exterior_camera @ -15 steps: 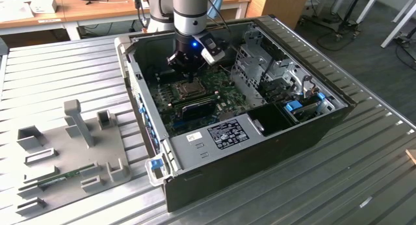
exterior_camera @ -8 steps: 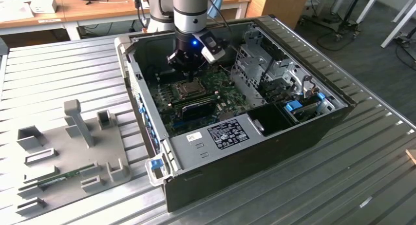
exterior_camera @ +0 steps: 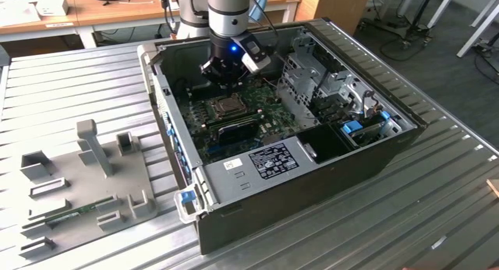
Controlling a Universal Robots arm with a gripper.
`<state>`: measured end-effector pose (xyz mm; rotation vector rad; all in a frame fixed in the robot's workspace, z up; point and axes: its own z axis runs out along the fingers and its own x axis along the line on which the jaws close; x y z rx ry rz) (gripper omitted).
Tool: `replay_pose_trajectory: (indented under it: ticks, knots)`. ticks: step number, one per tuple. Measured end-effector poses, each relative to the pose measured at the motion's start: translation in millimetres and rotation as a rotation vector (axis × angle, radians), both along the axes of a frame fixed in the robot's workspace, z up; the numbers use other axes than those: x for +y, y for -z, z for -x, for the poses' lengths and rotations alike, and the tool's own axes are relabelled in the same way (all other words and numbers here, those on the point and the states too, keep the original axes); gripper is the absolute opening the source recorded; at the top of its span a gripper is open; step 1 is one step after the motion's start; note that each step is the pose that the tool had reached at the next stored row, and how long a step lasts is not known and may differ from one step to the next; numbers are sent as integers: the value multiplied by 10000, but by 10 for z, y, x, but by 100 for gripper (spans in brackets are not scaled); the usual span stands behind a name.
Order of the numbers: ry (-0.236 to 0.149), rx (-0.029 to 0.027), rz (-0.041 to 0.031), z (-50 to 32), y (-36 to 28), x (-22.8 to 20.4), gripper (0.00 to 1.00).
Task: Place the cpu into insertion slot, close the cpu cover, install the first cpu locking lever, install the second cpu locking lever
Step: 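Install the second cpu locking lever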
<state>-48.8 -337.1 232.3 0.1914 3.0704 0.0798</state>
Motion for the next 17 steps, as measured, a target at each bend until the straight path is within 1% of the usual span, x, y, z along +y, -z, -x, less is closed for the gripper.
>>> replay_pose_trajectory:
  ticks: [10, 17]
  knots:
    - [0, 1, 7, 0, -11, -2, 10]
    - [0, 1, 9, 0, -10, -35, 10]
